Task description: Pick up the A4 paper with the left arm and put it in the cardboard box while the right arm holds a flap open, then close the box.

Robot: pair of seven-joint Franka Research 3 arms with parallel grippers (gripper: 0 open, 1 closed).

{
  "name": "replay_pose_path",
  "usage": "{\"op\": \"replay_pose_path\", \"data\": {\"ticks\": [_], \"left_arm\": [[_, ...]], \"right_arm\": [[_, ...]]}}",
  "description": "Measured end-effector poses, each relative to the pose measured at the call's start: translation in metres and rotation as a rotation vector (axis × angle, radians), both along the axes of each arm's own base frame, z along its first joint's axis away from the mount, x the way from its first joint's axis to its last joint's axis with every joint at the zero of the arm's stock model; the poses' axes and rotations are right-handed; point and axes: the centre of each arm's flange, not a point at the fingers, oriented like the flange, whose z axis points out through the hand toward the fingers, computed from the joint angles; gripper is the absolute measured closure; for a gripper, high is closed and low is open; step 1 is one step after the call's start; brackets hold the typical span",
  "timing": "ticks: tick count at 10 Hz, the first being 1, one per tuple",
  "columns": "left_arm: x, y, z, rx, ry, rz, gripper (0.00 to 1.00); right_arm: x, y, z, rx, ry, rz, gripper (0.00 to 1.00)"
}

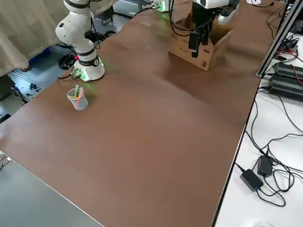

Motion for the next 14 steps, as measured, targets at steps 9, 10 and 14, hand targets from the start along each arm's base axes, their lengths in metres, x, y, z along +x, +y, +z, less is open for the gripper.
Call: {"op": "replay_pose_path", "data": {"ticks": [9,10,14], "left_arm": [[0.018,-0.015,-0.042,0.052,-0.083,0.019,0.70],[0.017,-0.017,-0.040,0.049,-0.086,0.016,0.70],[0.013,-0.023,-0.025,0.028,-0.109,0.011,0.70]], "right_arm": [[-0.001,-0.034,-0.014,0.078,0.025,-0.029,0.00],[-0.001,-0.033,-0.014,0.078,0.025,-0.028,0.00],[-0.001,-0.034,-0.014,0.078,0.025,-0.029,0.00]]}}
